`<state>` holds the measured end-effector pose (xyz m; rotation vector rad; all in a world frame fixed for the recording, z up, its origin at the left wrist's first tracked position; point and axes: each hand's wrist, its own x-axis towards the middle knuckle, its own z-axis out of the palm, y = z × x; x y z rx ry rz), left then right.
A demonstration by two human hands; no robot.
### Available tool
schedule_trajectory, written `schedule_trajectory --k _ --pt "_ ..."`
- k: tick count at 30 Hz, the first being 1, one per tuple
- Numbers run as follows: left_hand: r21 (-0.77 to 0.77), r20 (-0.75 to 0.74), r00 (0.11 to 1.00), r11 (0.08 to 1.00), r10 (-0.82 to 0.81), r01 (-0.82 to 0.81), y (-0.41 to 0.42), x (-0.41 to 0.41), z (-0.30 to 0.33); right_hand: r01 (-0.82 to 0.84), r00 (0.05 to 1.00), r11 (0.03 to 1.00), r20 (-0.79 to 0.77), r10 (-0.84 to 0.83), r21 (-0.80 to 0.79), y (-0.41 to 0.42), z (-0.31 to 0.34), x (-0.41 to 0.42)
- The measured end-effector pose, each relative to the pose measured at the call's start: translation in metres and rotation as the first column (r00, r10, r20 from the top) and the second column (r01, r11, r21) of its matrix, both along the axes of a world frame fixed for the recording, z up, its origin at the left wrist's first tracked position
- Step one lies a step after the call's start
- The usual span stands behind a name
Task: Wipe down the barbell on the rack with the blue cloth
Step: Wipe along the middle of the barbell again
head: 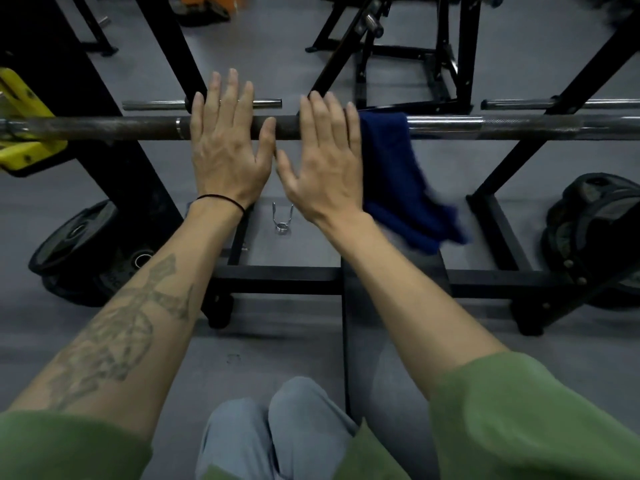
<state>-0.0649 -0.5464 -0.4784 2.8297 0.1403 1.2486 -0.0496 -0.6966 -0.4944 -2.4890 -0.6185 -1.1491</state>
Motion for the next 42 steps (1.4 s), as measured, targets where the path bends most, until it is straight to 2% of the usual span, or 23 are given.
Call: schedule_trajectory --k 3,8,17,42 --pt "-0.002 -0.013 1.0 1.0 0.004 -0.004 0.001 -0.002 0.001 -0.048 0.998 0.998 0.043 0.05 -0.031 -0.004 0.001 0.004" --pt "-0.002 -0.031 0.999 1.0 0.005 -0.005 0.0 -0.003 0.002 -0.094 0.989 0.98 0.1 0.112 -0.173 -0.036 0.0 0.013" --pt "-0.014 -0.04 0.999 1.0 -0.003 0.002 0.0 -0.005 0.002 -0.061 0.995 0.989 0.064 0.071 -0.135 -0.034 -0.001 0.007" --pt "-0.006 -0.023 1.0 1.0 0.006 -0.006 0.0 -0.002 0.0 -0.048 0.993 0.992 0.102 0.06 -0.115 -0.032 -0.004 0.008"
